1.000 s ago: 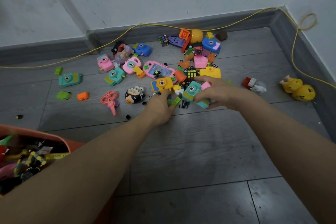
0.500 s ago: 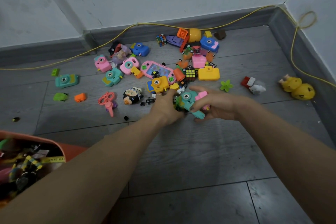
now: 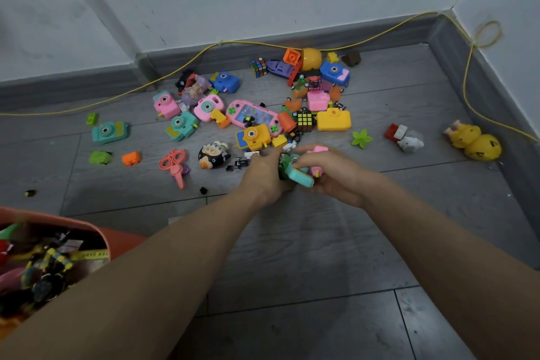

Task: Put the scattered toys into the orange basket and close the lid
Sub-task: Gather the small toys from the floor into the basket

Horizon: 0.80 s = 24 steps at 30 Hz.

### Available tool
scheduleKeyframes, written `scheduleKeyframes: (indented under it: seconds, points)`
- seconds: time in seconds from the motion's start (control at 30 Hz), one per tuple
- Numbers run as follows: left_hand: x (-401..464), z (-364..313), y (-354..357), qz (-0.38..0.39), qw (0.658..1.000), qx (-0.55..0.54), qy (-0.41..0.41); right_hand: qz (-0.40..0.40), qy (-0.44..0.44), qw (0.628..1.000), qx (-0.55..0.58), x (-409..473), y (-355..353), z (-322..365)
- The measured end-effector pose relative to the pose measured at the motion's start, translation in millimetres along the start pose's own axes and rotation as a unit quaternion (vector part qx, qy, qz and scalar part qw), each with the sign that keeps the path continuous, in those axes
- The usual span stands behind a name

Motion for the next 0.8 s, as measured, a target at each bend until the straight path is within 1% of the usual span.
scheduleKeyframes:
  seconds: [0.2, 0.33, 0.47, 0.57, 0.7, 0.8]
  points:
    - [-7, -3, -4, 0.049, 0.996, 0.078, 0.02, 0.002, 0.007, 1.0, 0.022, -11, -1, -6]
    - [-16, -6, -6, 0.083, 0.992, 0.097, 0.019, 0.01, 0.013, 0.999, 0.037, -22, -2, -6]
    - [-25, -10, -9, 0.109, 0.986, 0.116, 0.044, 0.02, 0.025, 0.998, 0.052, -36, -3, -5]
    - [-32, -13, -23, 0.112, 0.983, 0.129, 0.067, 0.033, 0.025, 0.998, 0.056, -48, 0, 1]
    - [-43, -22, -53, 0.116, 0.983, 0.103, 0.1, 0.052, 0.01, 0.997, 0.051, -63, 8, 20]
    - [-55, -33, -87, 0.105, 0.98, 0.128, 0.113, 0.058, -0.016, 0.997, 0.042, -76, 21, 42]
Point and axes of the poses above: each hand's wrist, its own x-axis towards the middle knuckle, its own y-axis out of the palm, z = x × y, the point moved 3 cm from there along x, towards the middle knuckle, and after that the axes turned 4 degrees about -x, right-handed, at the moved point
